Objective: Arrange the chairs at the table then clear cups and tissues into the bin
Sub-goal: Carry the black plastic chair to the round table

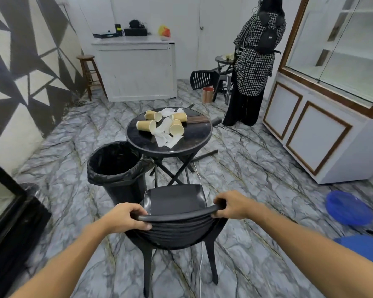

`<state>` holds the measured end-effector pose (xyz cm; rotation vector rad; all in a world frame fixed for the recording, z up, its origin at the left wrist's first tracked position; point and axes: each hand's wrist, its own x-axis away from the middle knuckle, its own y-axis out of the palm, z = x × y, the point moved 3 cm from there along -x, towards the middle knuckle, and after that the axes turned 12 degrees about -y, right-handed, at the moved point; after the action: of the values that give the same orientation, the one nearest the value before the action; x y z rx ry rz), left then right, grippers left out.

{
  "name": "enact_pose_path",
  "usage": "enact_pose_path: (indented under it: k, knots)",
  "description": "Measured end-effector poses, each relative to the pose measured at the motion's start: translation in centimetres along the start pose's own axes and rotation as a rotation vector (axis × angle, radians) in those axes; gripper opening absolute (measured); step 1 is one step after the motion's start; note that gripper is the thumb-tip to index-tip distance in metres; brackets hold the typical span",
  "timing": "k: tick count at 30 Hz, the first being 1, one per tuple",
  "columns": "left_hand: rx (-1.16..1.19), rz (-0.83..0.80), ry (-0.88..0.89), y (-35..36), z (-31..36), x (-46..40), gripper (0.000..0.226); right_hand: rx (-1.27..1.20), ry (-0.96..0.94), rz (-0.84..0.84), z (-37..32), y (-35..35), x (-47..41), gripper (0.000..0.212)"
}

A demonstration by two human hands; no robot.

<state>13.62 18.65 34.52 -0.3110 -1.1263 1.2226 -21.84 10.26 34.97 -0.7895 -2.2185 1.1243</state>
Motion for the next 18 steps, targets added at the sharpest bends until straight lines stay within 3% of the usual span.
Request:
enact_pose_path:
  k: [12,18]
  knots:
    - [0.073,0.291,0.074,0.3,4.3,7.3,0.049,-0.018,0.026,0.116,-5.2,-2.4,4.1,0.063]
    - [0.043,0.277,0.112,-2.0,8.5,7.7,0.099,0.050,0.001,0.182,-6.4,-5.6,4.3,0.054]
